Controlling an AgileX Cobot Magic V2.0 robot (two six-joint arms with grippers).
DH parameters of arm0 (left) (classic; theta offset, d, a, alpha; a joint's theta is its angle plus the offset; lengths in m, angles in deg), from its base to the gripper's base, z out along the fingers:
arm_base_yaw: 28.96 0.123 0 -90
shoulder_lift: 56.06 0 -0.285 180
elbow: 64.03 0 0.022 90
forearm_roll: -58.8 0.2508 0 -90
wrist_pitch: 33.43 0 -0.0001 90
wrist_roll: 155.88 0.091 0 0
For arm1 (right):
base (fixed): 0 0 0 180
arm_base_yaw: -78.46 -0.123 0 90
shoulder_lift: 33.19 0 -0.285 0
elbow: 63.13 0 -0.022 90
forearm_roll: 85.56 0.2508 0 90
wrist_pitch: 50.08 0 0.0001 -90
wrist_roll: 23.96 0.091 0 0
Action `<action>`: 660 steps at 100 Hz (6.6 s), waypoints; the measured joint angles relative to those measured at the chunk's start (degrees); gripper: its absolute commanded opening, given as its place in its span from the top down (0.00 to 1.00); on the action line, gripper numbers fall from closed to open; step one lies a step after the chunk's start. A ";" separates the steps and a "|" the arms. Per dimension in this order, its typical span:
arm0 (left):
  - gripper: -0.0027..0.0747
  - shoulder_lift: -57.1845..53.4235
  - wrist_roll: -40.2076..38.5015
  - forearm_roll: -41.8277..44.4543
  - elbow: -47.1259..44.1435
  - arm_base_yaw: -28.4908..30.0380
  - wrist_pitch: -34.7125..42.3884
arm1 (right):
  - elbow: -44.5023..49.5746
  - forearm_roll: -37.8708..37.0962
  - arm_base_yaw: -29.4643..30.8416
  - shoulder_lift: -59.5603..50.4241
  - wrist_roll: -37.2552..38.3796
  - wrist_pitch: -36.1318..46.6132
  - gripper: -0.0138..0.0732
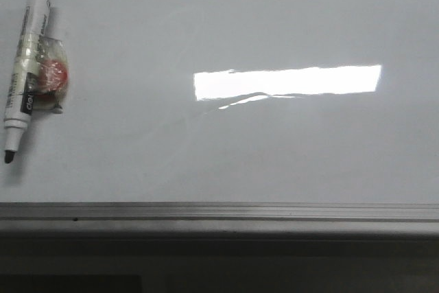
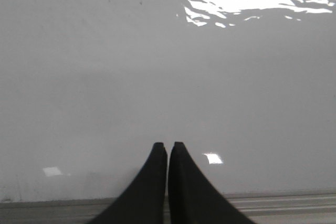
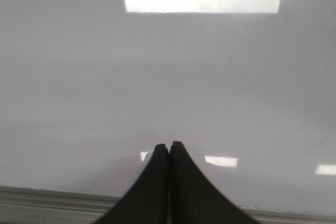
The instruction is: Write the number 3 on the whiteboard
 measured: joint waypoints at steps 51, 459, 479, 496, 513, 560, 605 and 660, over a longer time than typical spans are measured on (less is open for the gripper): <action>0.99 0.00 0.00 1.07 0.00 0.00 0.05 | 0.00 0.00 0.00 0.00 0.00 0.00 0.90; 0.45 34.55 -7.72 -2.51 20.30 -39.15 8.41 | -17.81 14.55 0.00 27.25 0.12 -6.99 0.90; 0.45 38.38 -7.90 -2.51 20.30 -39.53 10.38 | -17.81 14.55 0.00 27.25 0.02 -6.99 0.90; 0.45 43.02 -7.90 -2.65 20.30 -39.53 12.04 | -17.81 14.55 0.00 27.25 0.02 -6.88 0.90; 0.45 48.40 -7.90 -4.48 20.30 -40.30 15.50 | -17.81 14.55 0.00 27.25 0.02 -1.74 0.90; 0.99 55.81 -7.90 -6.52 21.40 -40.89 21.22 | -17.81 15.32 0.00 27.35 0.16 0.27 0.90; 0.99 53.44 -2.95 10.37 20.94 -41.11 21.81 | -29.67 35.19 -24.02 41.92 -25.24 -4.58 0.85; 0.99 53.58 -2.56 23.09 20.90 -48.88 30.92 | -53.04 36.53 -45.92 71.23 -33.49 -4.43 0.43</action>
